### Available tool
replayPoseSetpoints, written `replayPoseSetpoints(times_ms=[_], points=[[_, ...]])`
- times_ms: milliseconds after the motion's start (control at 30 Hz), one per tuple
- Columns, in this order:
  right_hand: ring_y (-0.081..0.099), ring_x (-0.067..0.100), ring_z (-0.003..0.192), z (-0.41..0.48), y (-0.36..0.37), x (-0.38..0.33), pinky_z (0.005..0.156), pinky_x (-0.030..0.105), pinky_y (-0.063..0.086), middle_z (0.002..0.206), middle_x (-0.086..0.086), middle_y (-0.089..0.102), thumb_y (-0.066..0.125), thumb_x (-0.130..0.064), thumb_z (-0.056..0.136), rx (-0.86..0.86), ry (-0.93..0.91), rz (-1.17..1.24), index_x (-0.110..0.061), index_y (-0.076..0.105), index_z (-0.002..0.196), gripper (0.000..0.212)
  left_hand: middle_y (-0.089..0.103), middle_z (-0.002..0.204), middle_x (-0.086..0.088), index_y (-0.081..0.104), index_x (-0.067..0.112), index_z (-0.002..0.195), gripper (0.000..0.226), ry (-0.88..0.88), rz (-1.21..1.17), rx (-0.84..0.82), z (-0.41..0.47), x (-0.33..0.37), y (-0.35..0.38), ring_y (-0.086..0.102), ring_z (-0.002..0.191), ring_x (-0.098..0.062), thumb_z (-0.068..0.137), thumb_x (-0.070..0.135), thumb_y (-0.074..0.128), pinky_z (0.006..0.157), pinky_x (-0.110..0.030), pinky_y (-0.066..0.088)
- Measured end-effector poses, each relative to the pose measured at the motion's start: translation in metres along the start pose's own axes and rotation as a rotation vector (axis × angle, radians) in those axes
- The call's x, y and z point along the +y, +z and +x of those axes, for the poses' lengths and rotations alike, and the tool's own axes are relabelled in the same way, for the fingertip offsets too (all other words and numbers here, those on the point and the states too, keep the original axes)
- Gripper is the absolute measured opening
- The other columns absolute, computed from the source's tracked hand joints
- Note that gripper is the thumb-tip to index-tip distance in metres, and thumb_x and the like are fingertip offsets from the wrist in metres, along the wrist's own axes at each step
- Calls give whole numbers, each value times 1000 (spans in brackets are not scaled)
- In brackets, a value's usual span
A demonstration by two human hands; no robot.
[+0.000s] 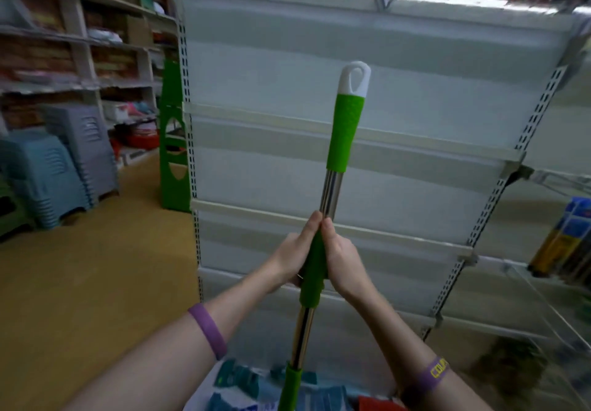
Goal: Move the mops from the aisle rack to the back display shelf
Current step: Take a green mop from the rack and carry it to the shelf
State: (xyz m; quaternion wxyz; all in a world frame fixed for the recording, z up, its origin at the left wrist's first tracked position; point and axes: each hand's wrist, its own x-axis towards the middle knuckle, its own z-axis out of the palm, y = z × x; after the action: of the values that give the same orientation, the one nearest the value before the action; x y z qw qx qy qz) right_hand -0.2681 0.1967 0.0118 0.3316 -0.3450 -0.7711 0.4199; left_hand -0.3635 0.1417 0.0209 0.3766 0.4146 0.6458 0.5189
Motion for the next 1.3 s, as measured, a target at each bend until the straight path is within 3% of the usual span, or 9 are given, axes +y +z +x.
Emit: replayPoseSetpoints(times_ms=[167, 300, 500, 600, 767, 833, 933, 1067, 1300], points=[[60, 26, 63, 11, -11, -15, 62, 36, 45, 59, 5, 59, 23, -87, 71, 20, -75, 42, -13, 58, 64, 82, 60, 59, -6, 62, 13, 76, 78, 78, 4, 13, 4, 21, -2, 64, 51, -18, 65, 82, 26, 47, -23, 51], [67, 36, 72, 21, -25, -31, 70, 49, 54, 64, 12, 64, 25, -87, 69, 58, -110, 48, 2, 62, 74, 97, 65, 66, -10, 66, 13, 79, 91, 105, -16, 8, 12, 39, -2, 68, 64, -25, 61, 93, 28, 62, -33, 55], [66, 33, 68, 37, -51, -56, 70, 50, 54, 59, 7, 62, 27, -83, 75, 131, -153, 13, -6, 60, 64, 85, 69, 72, -13, 71, 11, 86, 101, 153, -37, 1, 23, 78, 5, 71, 66, -27, 54, 97, 30, 62, -36, 58], [67, 37, 73, 47, -65, -65, 70, 49, 55, 65, 17, 66, 24, -88, 70, 181, -165, 14, 0, 61, 68, 95, 70, 71, -12, 70, 13, 83, 100, 135, -30, 10, 28, 99, 12, 70, 64, -26, 52, 99, 29, 58, -33, 57], [61, 35, 66, 60, -87, -81, 63, 43, 48, 58, 8, 60, 29, -79, 87, 219, -162, 15, -7, 58, 60, 82, 70, 75, -15, 68, 13, 75, 92, 192, 9, 86, 39, 127, 23, 71, 74, -30, 58, 94, 27, 75, -42, 58], [65, 40, 72, 67, -90, -83, 68, 47, 54, 62, 13, 65, 28, -81, 82, 192, -155, 21, 2, 62, 70, 91, 72, 79, -18, 70, 9, 83, 98, 175, -22, 89, 44, 130, 23, 72, 74, -33, 55, 93, 28, 71, -44, 61], [67, 34, 71, 77, -92, -85, 71, 45, 54, 61, 9, 64, 25, -91, 65, 150, -142, 31, -5, 64, 68, 94, 73, 77, -19, 72, 9, 93, 109, 147, -55, 78, 53, 132, 23, 73, 67, -35, 48, 99, 28, 64, -45, 61], [70, 37, 77, 90, -95, -82, 80, 54, 57, 75, 20, 71, 24, -91, 65, 147, -144, 16, 4, 67, 80, 106, 71, 70, -17, 70, 9, 99, 111, 129, -71, 59, 60, 135, 23, 72, 62, -36, 49, 99, 30, 58, -43, 59], [66, 41, 71, 91, -93, -79, 68, 50, 55, 61, 19, 62, 22, -91, 65, 124, -197, 0, 12, 59, 79, 110, 71, 81, -24, 68, -1, 90, 116, 236, -22, 158, 67, 131, 23, 72, 71, -33, 57, 101, 23, 67, -43, 61]])
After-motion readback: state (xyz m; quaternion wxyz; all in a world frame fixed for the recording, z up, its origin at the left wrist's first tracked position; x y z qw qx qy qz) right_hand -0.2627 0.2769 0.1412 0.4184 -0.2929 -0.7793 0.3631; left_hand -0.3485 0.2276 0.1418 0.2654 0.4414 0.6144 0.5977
